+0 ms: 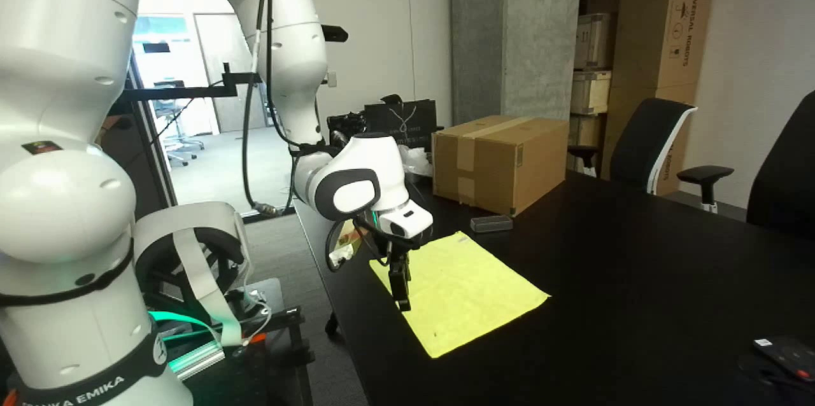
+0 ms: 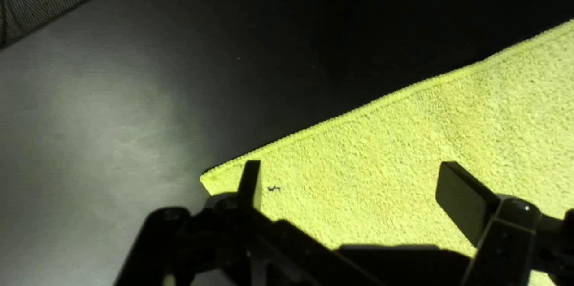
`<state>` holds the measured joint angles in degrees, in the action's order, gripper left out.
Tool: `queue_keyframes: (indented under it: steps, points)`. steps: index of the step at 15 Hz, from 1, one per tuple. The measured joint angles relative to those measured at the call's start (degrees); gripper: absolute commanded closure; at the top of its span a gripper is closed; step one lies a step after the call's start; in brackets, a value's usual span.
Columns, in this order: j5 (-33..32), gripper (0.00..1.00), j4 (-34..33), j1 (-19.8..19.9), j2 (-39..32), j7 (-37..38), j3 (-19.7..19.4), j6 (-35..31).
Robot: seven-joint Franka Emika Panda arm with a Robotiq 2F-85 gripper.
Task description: Fold the yellow towel.
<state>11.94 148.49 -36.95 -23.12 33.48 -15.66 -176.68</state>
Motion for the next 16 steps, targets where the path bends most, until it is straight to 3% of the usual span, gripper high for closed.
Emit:
queue_keyframes:
  steps: [3, 11, 16]
  points:
    - [0.0, 0.0, -1.0, 1.2, -0.1, 0.5, 0.2, 1.1]
    - [0.1, 0.0, -4.5, 16.5, -0.2, -2.2, 10.7, 5.4]
    - [0.1, 0.0, -5.8, 21.3, -1.6, -3.6, 12.8, 7.7]
